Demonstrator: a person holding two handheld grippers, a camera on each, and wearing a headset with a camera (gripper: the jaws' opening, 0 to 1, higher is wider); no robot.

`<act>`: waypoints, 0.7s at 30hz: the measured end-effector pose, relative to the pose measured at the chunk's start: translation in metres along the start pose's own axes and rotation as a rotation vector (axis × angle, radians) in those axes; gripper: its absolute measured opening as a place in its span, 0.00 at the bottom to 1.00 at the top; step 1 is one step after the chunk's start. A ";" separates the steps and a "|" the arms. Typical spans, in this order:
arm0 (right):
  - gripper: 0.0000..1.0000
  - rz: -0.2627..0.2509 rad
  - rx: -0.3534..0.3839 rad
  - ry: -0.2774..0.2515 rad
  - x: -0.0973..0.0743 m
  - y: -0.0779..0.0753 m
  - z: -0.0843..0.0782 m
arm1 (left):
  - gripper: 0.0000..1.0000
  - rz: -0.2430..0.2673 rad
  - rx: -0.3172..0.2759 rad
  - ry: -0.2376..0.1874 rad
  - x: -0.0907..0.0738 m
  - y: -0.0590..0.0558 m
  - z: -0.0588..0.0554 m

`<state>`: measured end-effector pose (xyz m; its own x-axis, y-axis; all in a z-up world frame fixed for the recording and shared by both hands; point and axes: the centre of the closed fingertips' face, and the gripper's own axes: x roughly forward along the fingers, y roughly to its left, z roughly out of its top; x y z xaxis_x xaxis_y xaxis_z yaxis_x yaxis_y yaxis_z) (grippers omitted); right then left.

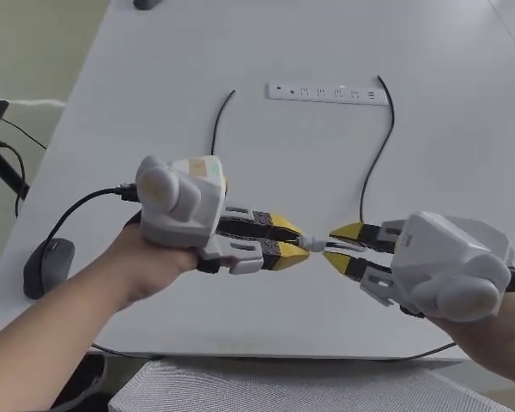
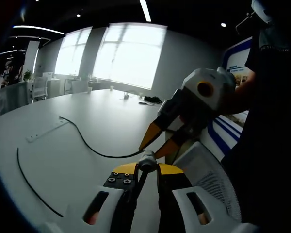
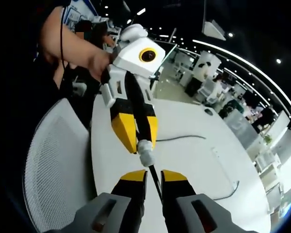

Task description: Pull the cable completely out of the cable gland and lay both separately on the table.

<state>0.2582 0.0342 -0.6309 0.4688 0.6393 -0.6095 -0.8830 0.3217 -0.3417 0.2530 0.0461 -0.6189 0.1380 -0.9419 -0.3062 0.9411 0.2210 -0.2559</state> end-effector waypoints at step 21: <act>0.00 -0.016 0.046 -0.005 0.001 0.004 -0.006 | 0.15 0.018 0.036 0.002 0.004 -0.005 -0.003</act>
<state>0.2552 0.0320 -0.6367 0.4831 0.6374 -0.6003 -0.8754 0.3638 -0.3182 0.2483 0.0420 -0.6221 0.1549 -0.9373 -0.3122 0.9488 0.2292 -0.2173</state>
